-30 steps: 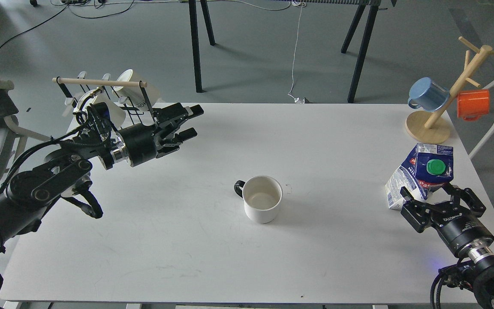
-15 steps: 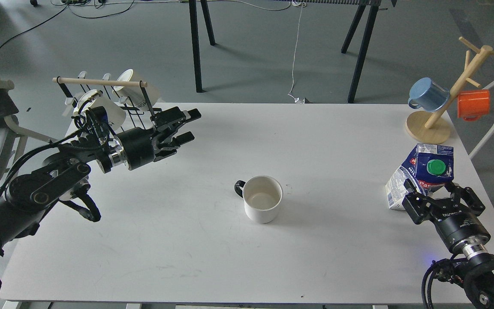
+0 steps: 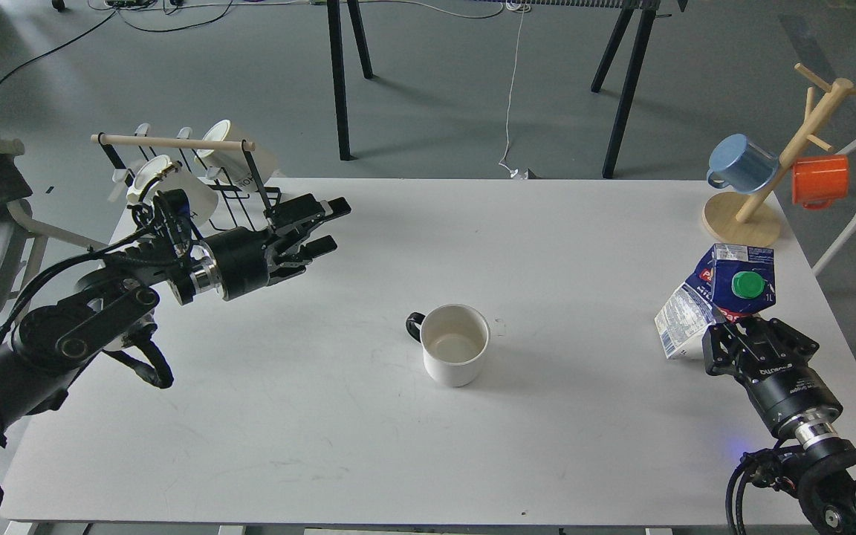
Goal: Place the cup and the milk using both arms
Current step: 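Grasp the milk carton with the right gripper and move it toward the mug, then set the milk carton down beside the white mug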
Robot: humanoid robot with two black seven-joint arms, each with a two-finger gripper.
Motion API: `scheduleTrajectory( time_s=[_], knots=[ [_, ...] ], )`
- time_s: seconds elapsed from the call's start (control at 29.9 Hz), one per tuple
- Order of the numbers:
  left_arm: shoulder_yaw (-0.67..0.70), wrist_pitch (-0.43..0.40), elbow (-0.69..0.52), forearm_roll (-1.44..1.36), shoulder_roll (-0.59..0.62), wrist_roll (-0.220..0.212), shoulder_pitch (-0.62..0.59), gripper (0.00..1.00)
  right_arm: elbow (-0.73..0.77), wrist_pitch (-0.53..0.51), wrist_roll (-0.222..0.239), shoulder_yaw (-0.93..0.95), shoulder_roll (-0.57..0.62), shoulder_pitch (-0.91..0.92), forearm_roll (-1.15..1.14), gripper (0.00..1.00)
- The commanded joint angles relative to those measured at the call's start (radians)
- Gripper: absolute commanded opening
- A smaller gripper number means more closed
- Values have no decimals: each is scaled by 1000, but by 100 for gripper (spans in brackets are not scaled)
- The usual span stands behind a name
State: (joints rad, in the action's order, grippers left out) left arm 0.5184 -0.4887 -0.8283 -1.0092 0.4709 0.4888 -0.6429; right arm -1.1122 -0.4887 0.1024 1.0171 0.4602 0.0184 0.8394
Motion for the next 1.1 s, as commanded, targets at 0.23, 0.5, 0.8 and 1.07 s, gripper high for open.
scheduleTrajectory(
  time_s=[0.23,0.5,0.8,1.07],
  knots=[
    [-1,2,3,-2,-8,0,0,94,-166,0,-1,-34,-40,2,-89,19],
    [-1,2,24,-3,-5,0,0,94,-163,0,-1,-120,-207,2,-229,20],
    [-1,2,26,-3,-3,0,0,94,-159,0,-1,-132,-236,-8,-269,22],
    [-1,2,26,-3,-6,0,2,94,-140,0,-3,-135,-242,-2,-273,25]
  ],
)
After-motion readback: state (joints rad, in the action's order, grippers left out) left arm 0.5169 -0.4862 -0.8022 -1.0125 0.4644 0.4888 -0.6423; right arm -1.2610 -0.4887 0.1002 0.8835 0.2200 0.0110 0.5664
